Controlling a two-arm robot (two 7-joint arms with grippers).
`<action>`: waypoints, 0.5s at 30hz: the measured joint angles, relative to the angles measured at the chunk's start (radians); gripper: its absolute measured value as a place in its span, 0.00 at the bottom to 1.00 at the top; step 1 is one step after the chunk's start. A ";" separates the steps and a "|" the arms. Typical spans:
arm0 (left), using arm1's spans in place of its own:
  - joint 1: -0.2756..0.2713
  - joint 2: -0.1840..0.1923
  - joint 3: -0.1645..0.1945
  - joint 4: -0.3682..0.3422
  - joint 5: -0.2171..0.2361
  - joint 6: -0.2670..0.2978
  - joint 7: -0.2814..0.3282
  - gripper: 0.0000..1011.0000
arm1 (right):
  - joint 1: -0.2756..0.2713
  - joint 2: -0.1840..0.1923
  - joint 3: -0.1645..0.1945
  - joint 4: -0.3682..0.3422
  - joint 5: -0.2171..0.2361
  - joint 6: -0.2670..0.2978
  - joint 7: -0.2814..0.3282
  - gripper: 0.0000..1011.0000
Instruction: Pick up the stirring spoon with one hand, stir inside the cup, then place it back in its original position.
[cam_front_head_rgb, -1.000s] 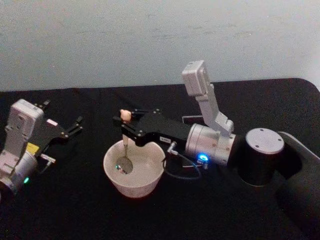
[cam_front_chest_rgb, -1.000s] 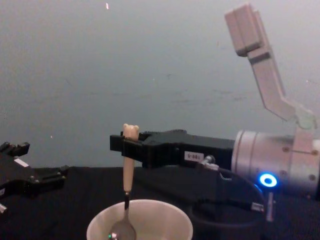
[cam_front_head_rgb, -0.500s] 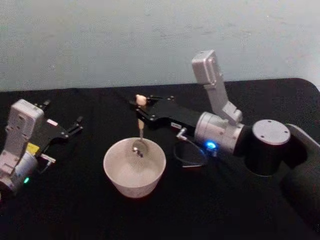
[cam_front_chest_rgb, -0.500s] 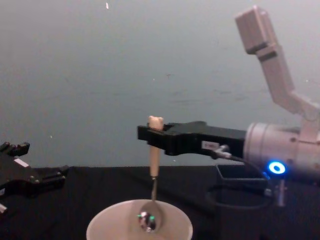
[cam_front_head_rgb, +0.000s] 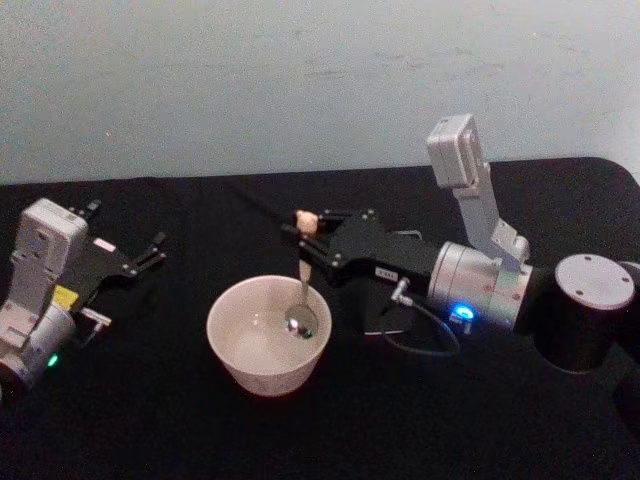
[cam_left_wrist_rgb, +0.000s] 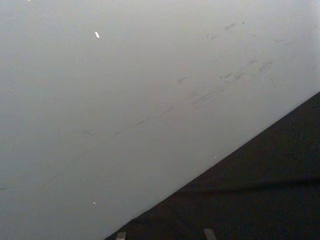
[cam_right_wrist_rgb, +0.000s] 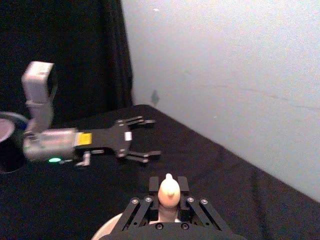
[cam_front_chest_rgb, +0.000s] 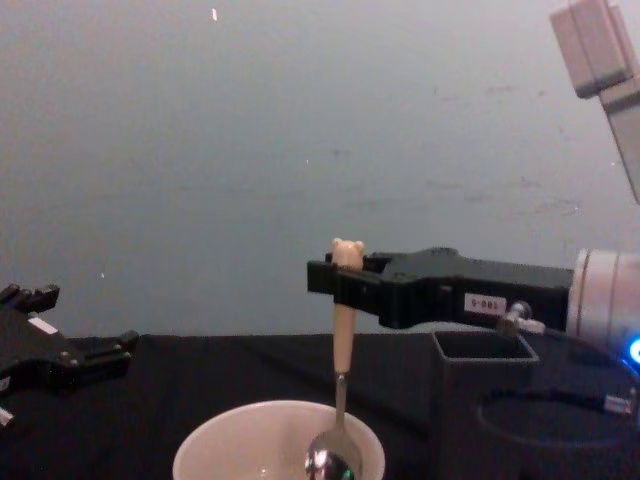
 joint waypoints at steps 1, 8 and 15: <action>0.000 0.000 0.000 0.000 0.000 0.000 0.000 0.99 | -0.009 0.010 -0.004 -0.016 0.005 0.003 0.007 0.21; 0.000 0.000 0.000 0.000 0.000 0.000 0.000 0.99 | -0.026 0.026 -0.034 -0.053 0.019 0.013 0.034 0.21; 0.000 0.000 0.000 0.000 0.000 0.000 0.000 0.99 | -0.006 -0.004 -0.060 -0.038 0.023 0.009 0.033 0.21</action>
